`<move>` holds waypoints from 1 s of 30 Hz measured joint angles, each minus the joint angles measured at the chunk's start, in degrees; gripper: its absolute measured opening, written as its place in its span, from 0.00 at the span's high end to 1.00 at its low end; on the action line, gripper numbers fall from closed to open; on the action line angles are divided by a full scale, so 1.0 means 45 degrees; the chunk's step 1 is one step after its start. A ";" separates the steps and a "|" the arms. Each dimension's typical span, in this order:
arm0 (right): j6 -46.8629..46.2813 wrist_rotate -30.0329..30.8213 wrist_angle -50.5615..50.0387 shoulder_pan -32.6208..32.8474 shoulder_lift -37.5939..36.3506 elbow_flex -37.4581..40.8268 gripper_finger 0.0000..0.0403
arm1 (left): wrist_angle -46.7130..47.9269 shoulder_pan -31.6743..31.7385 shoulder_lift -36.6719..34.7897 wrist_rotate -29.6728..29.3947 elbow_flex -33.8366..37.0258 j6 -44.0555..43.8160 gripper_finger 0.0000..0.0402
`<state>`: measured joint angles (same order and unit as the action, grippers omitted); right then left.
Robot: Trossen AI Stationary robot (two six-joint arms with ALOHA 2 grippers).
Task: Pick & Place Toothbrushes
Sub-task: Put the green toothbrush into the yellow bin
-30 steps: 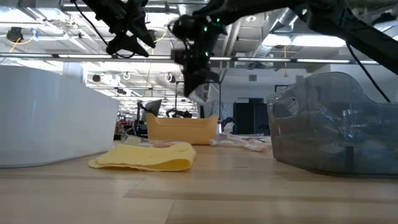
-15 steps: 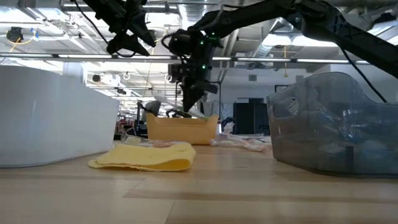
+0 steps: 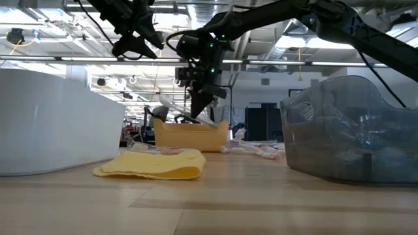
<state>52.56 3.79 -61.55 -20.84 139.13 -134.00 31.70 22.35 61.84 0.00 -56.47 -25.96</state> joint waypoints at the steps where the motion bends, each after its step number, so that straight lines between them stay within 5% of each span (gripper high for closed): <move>1: 0.0404 0.0009 0.0216 0.0017 -0.0005 0.0056 0.98 | 0.0000 0.0000 0.0000 0.0000 0.0000 0.0000 0.59; 20: 0.0304 0.0461 0.0909 -0.0200 0.0821 0.0097 0.96 | -0.0005 -0.0151 0.0000 0.0004 0.0000 -0.0330 0.60; 30: -0.1789 0.1513 0.1168 -0.0498 0.0816 0.0098 0.74 | -0.0005 -0.0155 0.0000 0.0004 0.0000 -0.0325 0.60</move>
<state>44.51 10.60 -56.29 -23.08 142.80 -133.56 31.68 21.65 61.84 0.01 -56.47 -27.42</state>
